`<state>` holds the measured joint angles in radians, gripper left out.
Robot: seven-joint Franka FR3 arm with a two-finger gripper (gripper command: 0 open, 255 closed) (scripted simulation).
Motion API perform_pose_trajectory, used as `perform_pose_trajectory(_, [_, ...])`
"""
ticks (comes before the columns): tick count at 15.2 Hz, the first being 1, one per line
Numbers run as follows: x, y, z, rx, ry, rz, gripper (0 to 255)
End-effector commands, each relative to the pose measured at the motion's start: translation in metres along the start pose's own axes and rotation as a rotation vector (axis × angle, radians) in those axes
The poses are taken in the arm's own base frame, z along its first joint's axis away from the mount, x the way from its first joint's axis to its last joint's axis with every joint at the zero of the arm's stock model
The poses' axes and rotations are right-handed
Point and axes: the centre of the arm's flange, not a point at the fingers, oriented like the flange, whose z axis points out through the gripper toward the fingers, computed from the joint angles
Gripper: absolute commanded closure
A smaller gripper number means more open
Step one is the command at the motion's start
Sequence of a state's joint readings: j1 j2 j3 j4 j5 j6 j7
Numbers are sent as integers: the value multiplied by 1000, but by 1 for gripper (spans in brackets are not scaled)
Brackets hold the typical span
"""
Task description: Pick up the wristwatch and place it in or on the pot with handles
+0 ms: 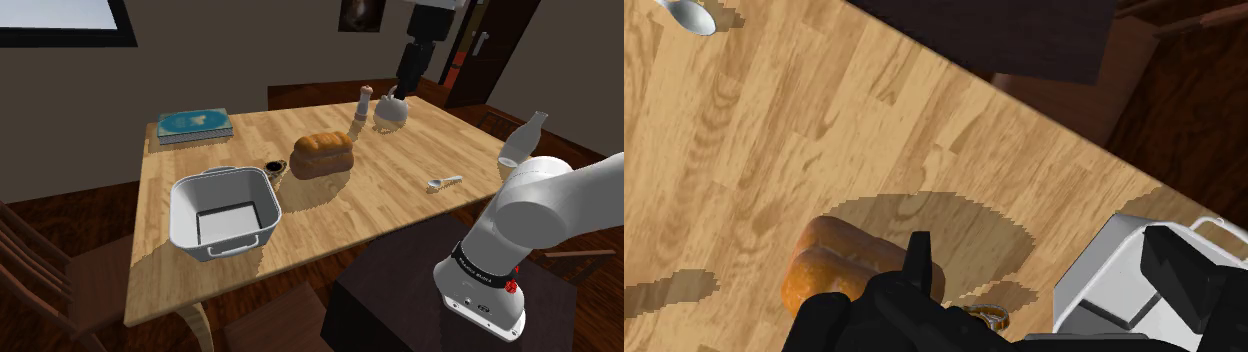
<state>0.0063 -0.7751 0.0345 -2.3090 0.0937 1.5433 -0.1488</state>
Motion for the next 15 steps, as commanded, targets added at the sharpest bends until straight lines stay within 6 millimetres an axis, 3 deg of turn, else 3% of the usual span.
perform_pose_trajectory(1, [0,0,0,0,0,0,0])
perform_pose_trajectory(8, [61,-30,63,-12,3,177,0])
perform_pose_trajectory(15, [127,-49,125,-24,6,353,0])
